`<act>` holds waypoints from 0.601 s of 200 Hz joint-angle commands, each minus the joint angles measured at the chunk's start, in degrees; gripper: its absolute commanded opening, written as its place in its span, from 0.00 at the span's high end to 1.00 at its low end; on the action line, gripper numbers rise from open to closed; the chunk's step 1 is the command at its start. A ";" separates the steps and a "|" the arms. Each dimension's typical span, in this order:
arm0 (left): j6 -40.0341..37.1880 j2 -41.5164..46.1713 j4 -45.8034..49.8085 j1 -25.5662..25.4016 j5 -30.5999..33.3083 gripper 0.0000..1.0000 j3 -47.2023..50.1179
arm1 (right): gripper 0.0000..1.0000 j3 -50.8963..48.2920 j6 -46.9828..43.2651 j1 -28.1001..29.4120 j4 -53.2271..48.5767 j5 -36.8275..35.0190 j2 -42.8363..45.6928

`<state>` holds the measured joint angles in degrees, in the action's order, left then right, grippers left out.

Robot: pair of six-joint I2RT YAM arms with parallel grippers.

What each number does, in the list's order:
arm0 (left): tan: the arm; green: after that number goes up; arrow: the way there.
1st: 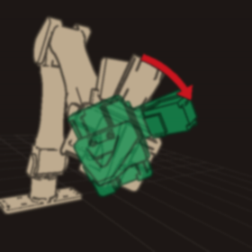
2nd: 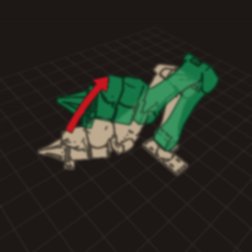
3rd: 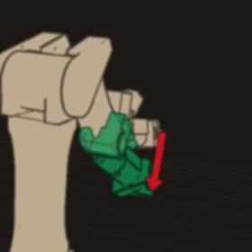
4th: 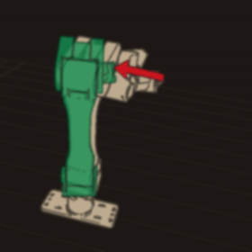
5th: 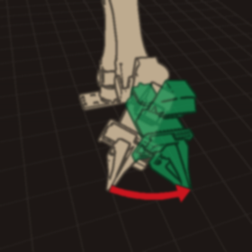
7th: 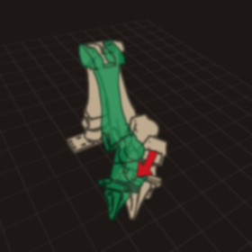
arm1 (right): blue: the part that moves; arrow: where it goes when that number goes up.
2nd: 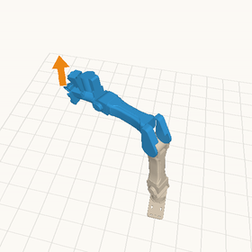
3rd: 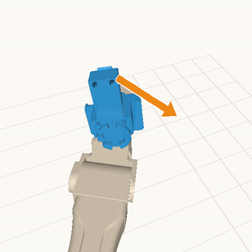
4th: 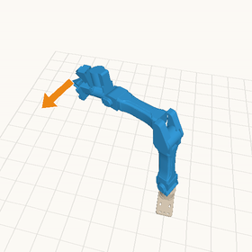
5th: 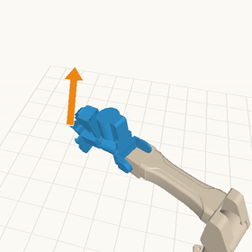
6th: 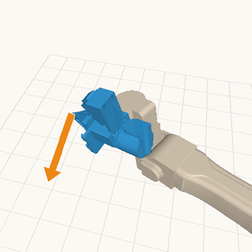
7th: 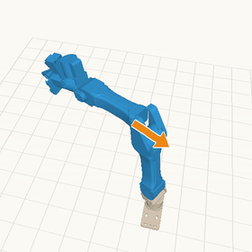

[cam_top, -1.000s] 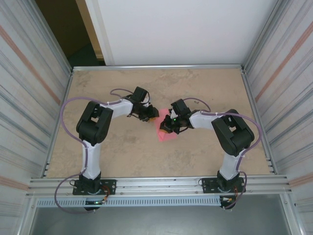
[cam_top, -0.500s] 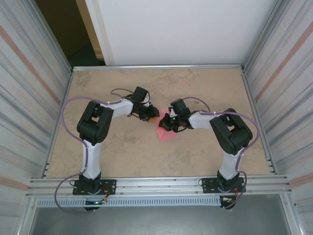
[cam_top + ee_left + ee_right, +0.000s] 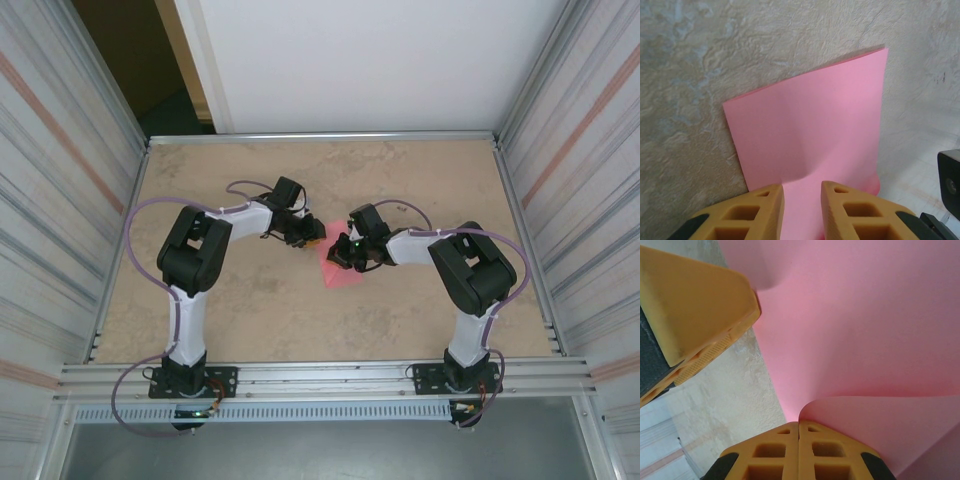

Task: Fold a paper plane with a square sheet of paper (pick it up from the middle)
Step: Fold the triangle a second time at the center of the table.

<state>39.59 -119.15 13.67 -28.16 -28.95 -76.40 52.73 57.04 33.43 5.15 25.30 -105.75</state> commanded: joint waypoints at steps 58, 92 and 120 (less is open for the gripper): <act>-1.49 -2.38 4.13 0.07 2.83 0.73 1.08 | 0.98 -1.11 1.66 0.51 2.90 0.89 -1.64; -1.54 -2.18 4.09 0.11 2.84 0.73 1.13 | 0.98 -1.14 2.03 0.47 3.05 1.25 -1.98; -1.47 -2.31 4.08 0.04 2.80 0.73 1.14 | 0.98 -0.95 2.03 0.49 2.06 0.64 -2.16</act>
<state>39.59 -119.15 13.69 -28.16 -28.93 -76.40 52.25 58.08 33.43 7.92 25.76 -106.85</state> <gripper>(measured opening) 0.271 0.062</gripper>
